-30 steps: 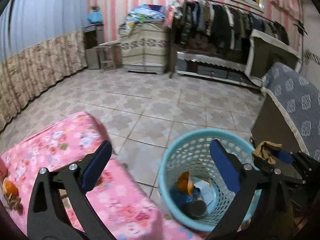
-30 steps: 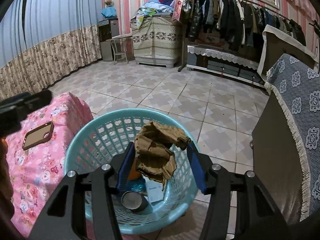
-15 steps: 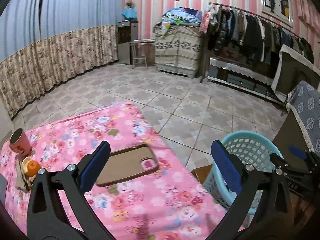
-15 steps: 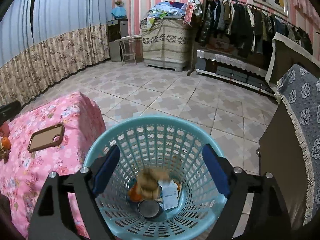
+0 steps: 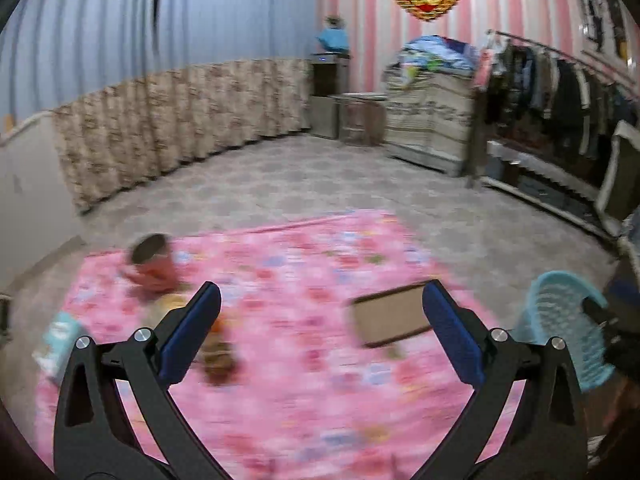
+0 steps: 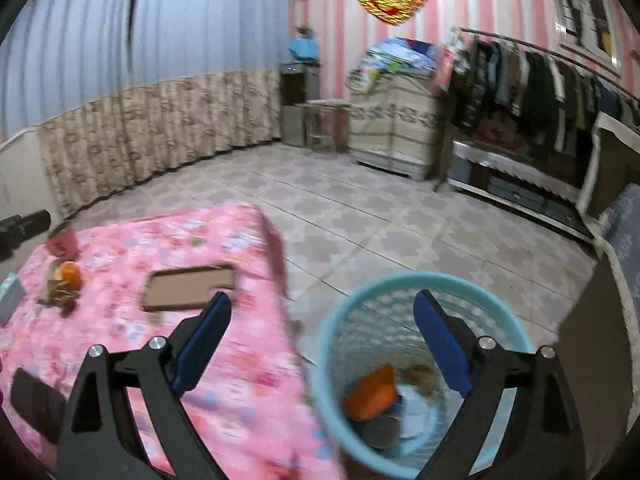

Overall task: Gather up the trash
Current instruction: 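Return both tools to the table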

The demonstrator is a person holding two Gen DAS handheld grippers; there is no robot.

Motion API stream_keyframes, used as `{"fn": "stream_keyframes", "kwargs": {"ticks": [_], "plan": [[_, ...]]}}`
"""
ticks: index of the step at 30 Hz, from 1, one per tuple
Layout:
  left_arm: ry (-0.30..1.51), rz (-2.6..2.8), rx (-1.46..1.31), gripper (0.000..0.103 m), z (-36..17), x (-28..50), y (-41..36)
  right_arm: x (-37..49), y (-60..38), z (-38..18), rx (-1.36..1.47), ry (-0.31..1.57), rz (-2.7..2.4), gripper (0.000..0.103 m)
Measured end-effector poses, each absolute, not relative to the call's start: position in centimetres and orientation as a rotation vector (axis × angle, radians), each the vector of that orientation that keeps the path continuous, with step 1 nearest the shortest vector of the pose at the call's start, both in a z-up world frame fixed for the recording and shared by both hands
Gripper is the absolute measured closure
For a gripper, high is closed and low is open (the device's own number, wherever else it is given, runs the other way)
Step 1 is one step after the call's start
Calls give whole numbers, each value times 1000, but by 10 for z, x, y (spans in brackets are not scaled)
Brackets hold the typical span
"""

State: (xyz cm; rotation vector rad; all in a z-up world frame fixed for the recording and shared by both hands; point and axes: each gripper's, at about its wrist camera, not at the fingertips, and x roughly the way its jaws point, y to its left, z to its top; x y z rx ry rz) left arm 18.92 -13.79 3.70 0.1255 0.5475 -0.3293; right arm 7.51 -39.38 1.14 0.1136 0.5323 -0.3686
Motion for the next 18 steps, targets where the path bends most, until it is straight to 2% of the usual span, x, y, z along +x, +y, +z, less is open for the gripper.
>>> {"fn": "stream_keyframes", "kwargs": {"ticks": [11, 18], "plan": [[628, -96, 82, 6, 11, 234, 7, 145, -288, 14, 16, 566, -163, 12], [724, -50, 28, 6, -31, 265, 40, 186, -251, 0, -1, 600, -109, 12]]}}
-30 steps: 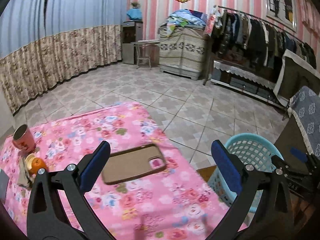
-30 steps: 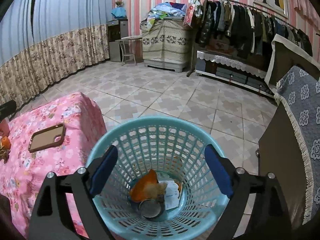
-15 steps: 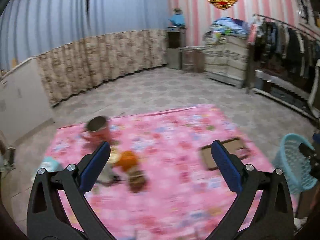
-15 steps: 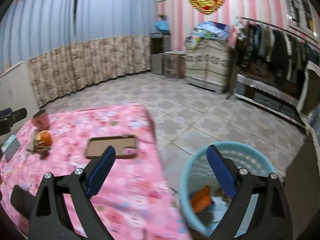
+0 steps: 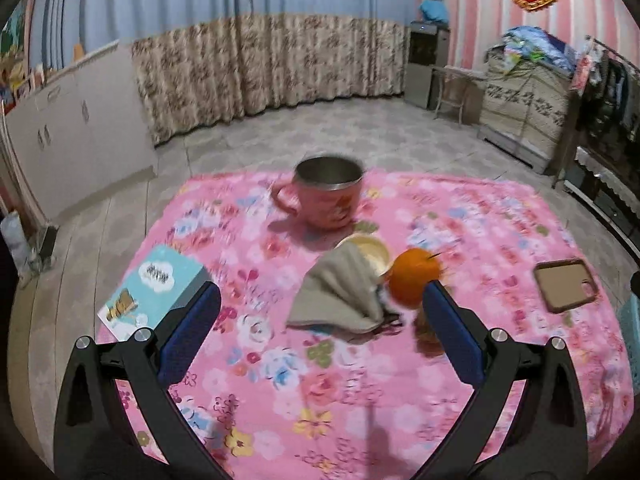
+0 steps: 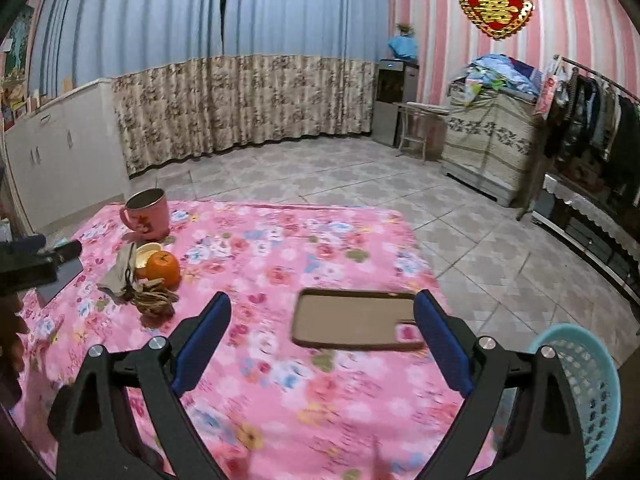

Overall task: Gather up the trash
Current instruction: 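Return both tools to the table, then grasp the grey-beige cloth with the left tool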

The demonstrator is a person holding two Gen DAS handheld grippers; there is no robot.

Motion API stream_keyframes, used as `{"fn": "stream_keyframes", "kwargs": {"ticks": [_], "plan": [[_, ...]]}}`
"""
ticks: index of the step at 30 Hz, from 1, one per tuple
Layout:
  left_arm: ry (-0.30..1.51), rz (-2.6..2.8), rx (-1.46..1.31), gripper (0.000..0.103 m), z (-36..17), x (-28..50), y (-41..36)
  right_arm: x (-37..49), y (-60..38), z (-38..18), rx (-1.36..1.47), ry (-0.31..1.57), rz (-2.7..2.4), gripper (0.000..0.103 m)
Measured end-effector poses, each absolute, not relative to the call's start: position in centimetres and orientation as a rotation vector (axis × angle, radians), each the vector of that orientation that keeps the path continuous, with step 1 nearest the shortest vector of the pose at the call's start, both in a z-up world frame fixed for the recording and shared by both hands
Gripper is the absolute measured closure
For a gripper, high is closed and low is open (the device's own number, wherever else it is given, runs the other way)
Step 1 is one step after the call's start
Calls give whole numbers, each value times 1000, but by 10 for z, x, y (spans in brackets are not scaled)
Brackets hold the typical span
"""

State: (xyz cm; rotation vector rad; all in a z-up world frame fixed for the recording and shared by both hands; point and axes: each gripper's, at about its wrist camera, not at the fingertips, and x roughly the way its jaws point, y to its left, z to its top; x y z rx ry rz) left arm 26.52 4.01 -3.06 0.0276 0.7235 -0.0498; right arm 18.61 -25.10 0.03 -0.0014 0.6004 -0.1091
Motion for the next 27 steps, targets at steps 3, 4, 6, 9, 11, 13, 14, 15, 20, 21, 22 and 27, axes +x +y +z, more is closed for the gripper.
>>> {"fn": "stream_keyframes", "kwargs": {"ticks": [3, 4, 6, 9, 11, 13, 14, 15, 20, 21, 22, 27], "plan": [[764, -41, -3, 6, -48, 276, 49, 204, -242, -11, 5, 629, -92, 12], [766, -36, 3, 6, -53, 280, 50, 208, -241, -15, 6, 635, -88, 12], [765, -31, 14, 6, -59, 284, 48, 217, -236, -21, 6, 652, -82, 12], [783, -76, 9, 6, -67, 292, 39, 224, -234, -33, 9, 672, -76, 12], [791, -82, 29, 6, -72, 299, 30, 227, -235, -40, 10, 685, -73, 12], [804, -86, 46, 6, -77, 305, 24, 230, -236, -45, 3, 695, -79, 12], [813, -94, 54, 6, -81, 308, 20, 230, -238, -47, 3, 698, -81, 12], [819, -95, 66, 9, -83, 311, 16, 231, -241, -48, 9, 702, -87, 12], [855, -100, 109, 29, -94, 319, 11, 233, -250, -52, 37, 710, -101, 12], [863, -106, 105, 33, -97, 320, 12, 234, -251, -52, 38, 712, -102, 12], [871, -121, 97, 36, -100, 321, 12, 235, -251, -52, 39, 714, -101, 12], [877, -184, 94, 73, -98, 317, 7, 235, -248, -54, 35, 712, -98, 12]]}}
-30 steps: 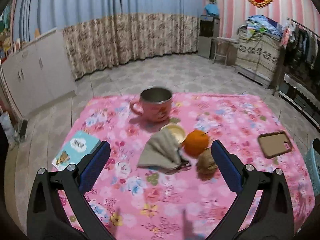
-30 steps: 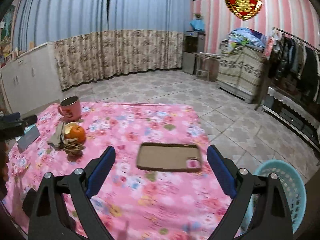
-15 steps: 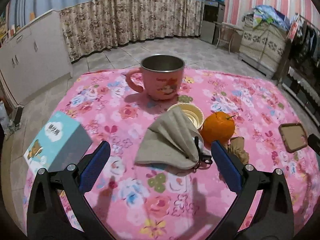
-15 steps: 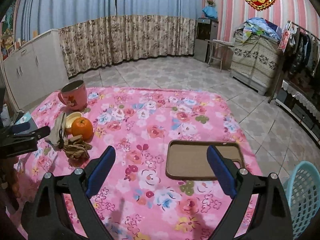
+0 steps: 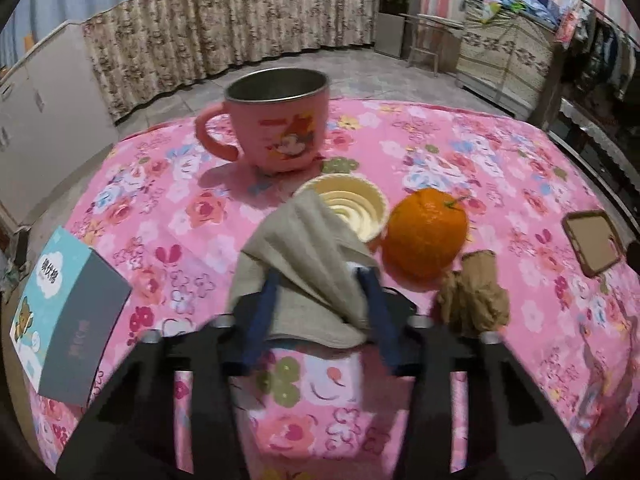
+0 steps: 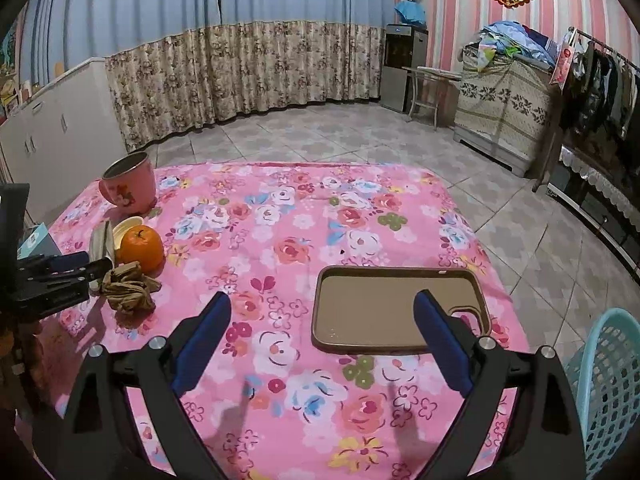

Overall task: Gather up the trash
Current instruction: 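Grasp the grey-beige cloth with the left tool, then grasp the brown crumpled cloth with the right tool while the left tool holds the grey cloth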

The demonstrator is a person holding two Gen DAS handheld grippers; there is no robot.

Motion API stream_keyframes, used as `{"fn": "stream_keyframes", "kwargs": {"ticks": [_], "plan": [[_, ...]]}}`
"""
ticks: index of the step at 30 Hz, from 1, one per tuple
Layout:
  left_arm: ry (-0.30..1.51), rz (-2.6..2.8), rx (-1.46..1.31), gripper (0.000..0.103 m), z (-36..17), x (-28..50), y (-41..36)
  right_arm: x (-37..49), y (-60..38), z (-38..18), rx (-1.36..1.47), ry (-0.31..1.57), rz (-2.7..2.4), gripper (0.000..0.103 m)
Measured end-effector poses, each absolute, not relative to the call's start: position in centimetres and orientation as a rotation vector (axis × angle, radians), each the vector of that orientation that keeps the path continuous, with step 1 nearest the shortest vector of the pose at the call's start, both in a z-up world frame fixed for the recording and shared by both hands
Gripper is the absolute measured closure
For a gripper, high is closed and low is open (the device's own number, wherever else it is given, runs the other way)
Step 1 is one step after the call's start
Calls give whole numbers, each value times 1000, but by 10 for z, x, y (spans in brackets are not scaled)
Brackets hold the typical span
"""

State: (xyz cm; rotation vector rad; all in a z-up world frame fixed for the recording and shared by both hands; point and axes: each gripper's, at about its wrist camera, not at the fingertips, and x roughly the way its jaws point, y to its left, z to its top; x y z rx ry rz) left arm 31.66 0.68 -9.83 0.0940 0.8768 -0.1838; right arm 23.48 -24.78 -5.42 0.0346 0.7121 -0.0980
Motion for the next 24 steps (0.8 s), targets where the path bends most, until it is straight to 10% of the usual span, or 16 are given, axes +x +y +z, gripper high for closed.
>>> {"fn": "stream_keyframes", "kwargs": {"ticks": [8, 24], "plan": [[871, -194, 89, 99, -91, 308, 15, 233, -231, -60, -1, 721, -72, 12], [789, -102, 33, 99, -48, 266, 70, 240, -175, -62, -1, 738, 3, 12]]}}
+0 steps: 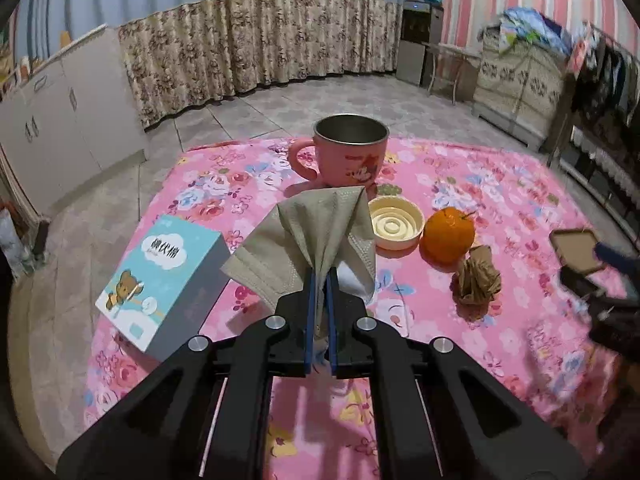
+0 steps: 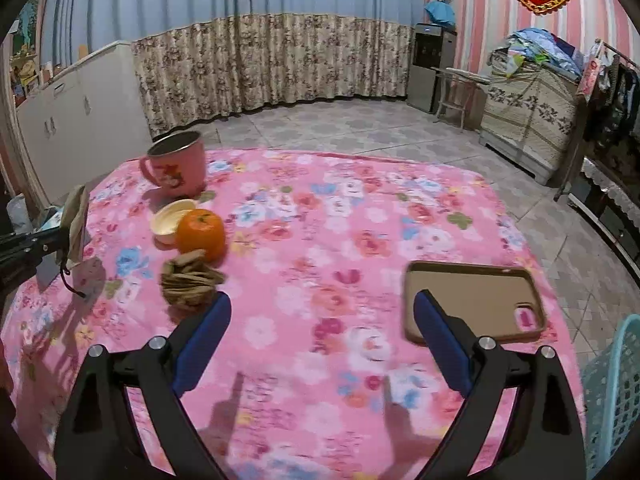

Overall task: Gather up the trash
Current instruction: 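Grasp the brown crumpled cloth with the right tool while the left tool holds the grey cloth, then carry grey cloth and brown cloth over the blue wastebasket and open both tools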

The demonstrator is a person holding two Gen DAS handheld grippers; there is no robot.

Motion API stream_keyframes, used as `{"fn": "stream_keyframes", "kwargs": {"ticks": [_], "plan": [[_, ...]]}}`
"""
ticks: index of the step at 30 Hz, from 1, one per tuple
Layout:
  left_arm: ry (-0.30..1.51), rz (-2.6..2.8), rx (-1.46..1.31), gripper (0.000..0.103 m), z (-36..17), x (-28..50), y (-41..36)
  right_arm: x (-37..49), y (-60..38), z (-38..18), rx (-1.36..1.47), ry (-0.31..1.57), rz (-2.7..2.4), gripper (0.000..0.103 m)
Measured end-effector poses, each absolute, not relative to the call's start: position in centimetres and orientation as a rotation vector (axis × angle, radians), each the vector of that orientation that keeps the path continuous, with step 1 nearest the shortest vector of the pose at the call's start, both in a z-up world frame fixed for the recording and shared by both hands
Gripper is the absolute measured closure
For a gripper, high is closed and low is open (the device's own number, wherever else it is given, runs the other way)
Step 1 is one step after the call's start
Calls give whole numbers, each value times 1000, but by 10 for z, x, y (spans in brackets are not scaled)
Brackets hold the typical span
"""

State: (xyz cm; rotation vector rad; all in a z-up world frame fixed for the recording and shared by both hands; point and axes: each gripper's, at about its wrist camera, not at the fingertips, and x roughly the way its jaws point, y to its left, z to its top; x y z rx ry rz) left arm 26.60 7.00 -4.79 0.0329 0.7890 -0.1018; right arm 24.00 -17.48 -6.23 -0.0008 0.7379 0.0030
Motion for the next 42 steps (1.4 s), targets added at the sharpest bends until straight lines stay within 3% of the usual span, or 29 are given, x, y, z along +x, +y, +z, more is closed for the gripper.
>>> {"fn": "stream_keyframes", "kwargs": {"ticks": [17, 23, 25, 27, 42], "plan": [[762, 8, -31, 99, -56, 268, 107, 263, -100, -83, -113, 803, 66, 14], [756, 14, 1, 99, -54, 266, 103, 273, -101, -92, -95, 837, 127, 35], [752, 17, 8, 99, -52, 266, 101, 274, -100, -93, -93, 841, 153, 52], [750, 19, 18, 99, -52, 267, 100, 274, -99, -94, -88, 842, 182, 60], [688, -48, 40, 99, -23, 254, 66, 226, -195, -38, 50, 706, 43, 62]]}}
